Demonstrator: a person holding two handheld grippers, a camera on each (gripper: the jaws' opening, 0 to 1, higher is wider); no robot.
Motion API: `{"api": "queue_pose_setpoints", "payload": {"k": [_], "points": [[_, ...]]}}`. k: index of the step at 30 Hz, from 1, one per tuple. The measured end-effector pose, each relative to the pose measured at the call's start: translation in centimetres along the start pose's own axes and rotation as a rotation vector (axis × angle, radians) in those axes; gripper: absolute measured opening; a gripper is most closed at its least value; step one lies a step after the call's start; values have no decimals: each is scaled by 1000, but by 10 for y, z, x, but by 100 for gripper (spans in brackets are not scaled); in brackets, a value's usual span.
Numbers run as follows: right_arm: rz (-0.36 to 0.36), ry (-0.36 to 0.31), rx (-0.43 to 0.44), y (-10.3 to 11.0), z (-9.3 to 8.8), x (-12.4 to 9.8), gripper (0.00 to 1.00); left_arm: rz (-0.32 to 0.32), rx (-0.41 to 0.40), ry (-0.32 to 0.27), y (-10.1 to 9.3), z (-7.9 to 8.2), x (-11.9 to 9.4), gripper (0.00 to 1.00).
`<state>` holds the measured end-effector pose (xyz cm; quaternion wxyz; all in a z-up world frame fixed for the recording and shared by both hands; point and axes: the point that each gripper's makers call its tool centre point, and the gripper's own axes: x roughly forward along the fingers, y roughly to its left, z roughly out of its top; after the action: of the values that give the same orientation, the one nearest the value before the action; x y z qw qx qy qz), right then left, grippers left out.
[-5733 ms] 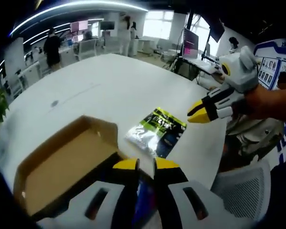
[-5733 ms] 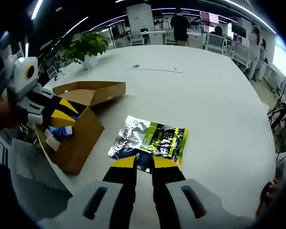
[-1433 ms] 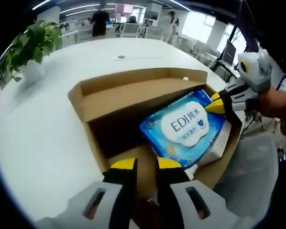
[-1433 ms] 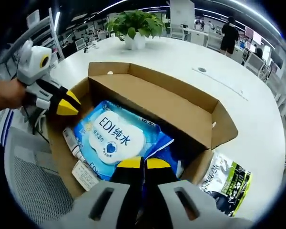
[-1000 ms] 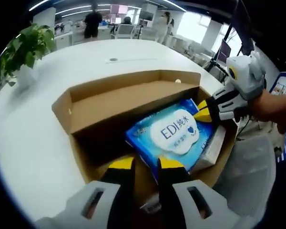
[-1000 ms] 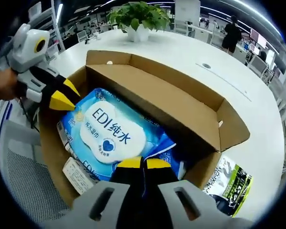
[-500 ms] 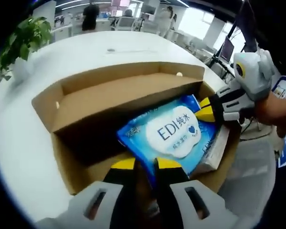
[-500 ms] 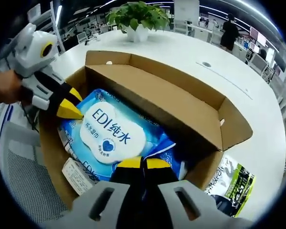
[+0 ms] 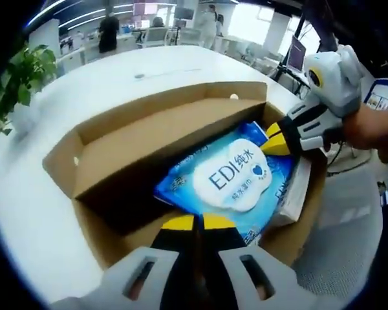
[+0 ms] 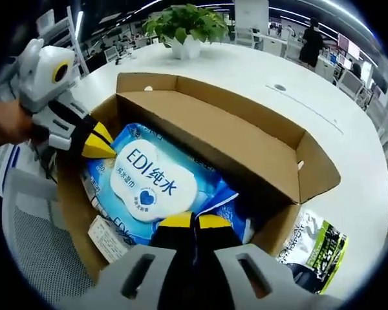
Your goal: Operate the shoe box by opening the lid, removing the specified soft item, and placing it in the target area until the item is outside and the box remains undamaged.
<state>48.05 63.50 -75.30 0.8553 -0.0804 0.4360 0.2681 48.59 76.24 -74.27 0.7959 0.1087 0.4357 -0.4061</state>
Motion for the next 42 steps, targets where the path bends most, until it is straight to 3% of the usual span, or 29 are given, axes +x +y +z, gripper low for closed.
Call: {"api": "queue_pose_setpoints", "payload": {"k": [6,21,31,42], "points": [[-2,-32,-14,8,13,-14,0,5,25,2,-1,1,-13,0],[-37,-98,-20,9,30,-46,0,15,53,-63,-12,23,-40,0],[-81,-122,-10,-4,28,-72,0,-13,100,-96,-31,46,-45,0],[-135,-133,3,-31,16,-94,0,-54,136,-105,-59,65,-30,0]]}}
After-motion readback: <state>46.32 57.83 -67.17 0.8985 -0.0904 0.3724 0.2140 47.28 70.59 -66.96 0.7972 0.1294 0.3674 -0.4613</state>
